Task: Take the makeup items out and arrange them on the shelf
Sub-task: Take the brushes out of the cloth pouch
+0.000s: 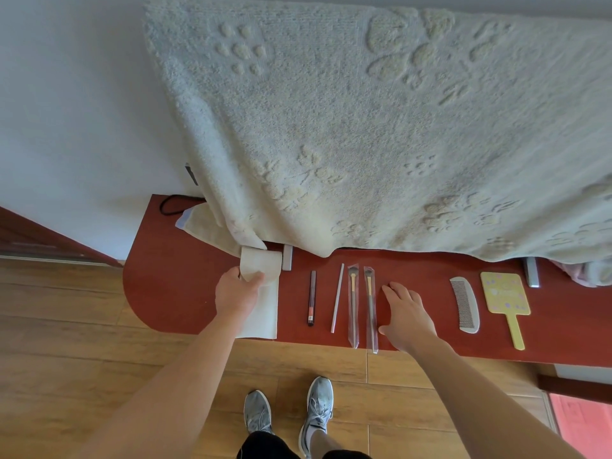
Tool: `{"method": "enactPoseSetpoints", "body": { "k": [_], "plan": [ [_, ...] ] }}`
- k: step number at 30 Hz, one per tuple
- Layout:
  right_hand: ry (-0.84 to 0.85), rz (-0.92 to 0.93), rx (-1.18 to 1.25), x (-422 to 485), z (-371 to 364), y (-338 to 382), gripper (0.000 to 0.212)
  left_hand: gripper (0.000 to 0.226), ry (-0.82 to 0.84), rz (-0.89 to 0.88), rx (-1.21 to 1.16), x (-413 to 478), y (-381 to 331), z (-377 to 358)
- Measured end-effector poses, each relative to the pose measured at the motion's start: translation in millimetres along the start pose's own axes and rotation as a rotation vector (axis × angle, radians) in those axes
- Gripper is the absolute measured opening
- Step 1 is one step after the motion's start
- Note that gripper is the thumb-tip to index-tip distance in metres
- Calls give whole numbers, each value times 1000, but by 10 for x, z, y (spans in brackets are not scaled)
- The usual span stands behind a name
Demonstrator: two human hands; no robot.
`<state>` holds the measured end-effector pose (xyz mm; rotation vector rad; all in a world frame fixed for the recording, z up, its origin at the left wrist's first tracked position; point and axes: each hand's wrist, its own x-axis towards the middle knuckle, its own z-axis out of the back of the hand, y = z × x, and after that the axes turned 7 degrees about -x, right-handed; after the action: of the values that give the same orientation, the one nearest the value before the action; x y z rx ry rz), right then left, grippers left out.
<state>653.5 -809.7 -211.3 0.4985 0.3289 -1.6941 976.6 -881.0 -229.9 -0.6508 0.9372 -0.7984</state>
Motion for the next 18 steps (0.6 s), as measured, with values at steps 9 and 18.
{"method": "enactPoseSetpoints", "body": {
  "k": [9,18],
  "plan": [
    [-6,-1,8,3,4,-2,91,55,-112,-379,516,-112,52,50],
    [1,-4,7,10,-1,-2,91,54,42,-572,863,-309,122,24]
  ]
}}
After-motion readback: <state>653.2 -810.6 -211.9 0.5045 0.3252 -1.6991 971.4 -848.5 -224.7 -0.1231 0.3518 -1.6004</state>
